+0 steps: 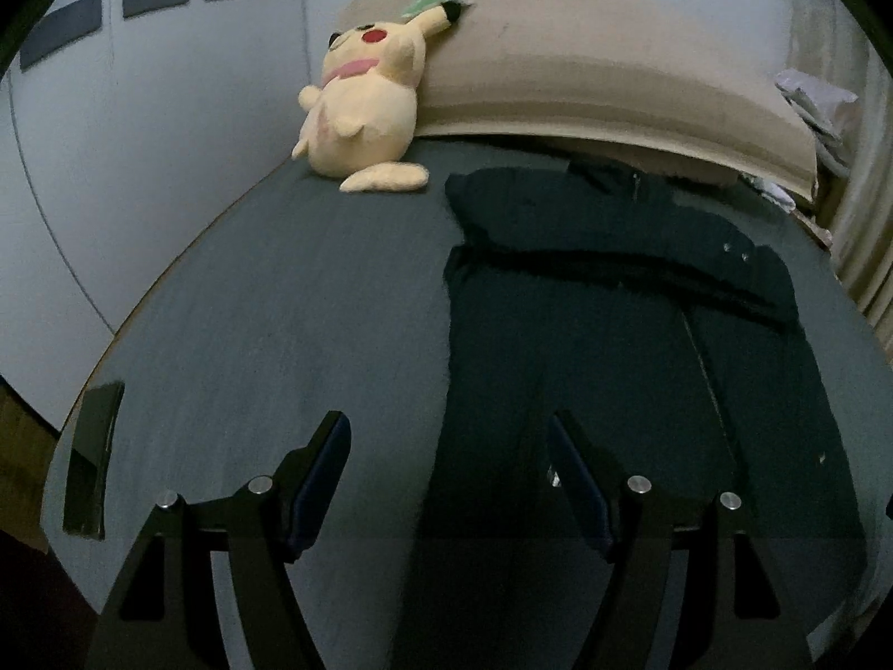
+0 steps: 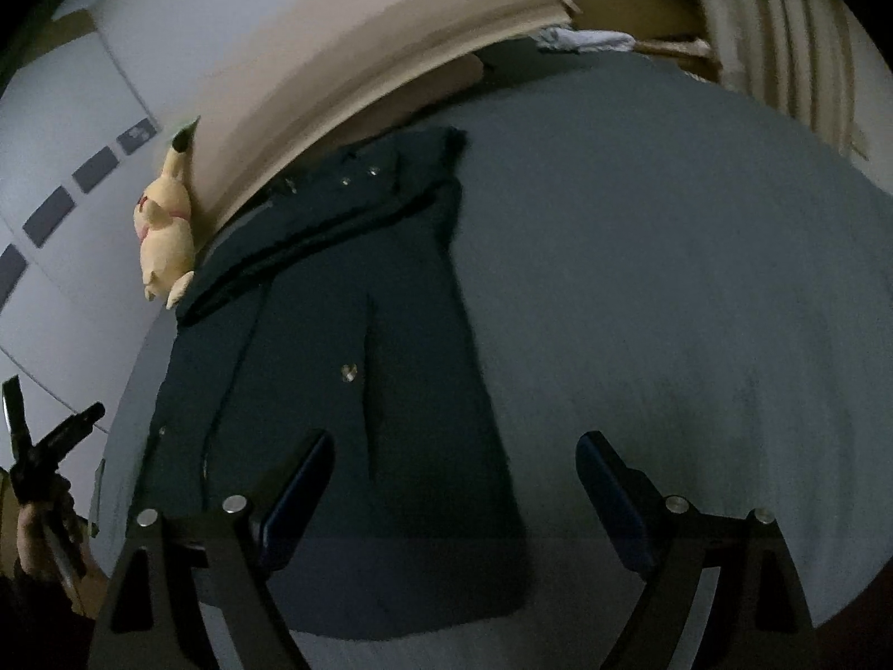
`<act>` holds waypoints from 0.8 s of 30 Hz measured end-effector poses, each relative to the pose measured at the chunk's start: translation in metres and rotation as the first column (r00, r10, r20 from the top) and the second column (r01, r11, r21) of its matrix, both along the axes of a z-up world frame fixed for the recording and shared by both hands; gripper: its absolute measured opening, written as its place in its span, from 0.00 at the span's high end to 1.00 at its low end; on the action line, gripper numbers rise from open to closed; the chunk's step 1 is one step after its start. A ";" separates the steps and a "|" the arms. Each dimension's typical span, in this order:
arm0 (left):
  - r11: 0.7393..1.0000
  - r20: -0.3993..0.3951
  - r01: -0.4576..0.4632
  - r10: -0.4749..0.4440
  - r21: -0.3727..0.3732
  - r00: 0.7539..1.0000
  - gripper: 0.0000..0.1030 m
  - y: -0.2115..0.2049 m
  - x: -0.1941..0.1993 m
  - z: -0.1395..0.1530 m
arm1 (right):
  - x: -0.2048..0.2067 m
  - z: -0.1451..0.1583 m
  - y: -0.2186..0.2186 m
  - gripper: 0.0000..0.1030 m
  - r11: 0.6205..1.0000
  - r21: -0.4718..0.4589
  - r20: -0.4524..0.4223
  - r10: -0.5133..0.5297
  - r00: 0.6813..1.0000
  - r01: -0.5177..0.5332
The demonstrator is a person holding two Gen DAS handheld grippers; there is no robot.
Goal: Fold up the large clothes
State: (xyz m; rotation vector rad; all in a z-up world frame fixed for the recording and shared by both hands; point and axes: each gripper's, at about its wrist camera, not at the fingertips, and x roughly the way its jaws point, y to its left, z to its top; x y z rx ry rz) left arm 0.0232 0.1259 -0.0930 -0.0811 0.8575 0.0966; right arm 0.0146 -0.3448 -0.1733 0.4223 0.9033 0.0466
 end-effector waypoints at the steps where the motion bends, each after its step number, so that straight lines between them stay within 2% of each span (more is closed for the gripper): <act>1: 1.000 -0.005 -0.004 0.004 -0.004 1.000 0.28 0.002 -0.003 -0.003 | -0.004 -0.003 -0.001 0.12 1.000 0.007 -0.004 -0.004 1.000 0.004; 15: 0.998 -0.071 -0.050 0.048 -0.040 0.996 0.28 0.017 -0.037 -0.038 | -0.019 -0.020 -0.002 0.12 0.999 0.049 -0.038 -0.016 0.999 0.017; 24: 0.982 -0.144 -0.038 0.011 -0.183 0.989 0.27 0.038 -0.069 -0.068 | -0.024 -0.027 -0.019 0.12 0.991 0.120 -0.053 -0.056 0.997 0.062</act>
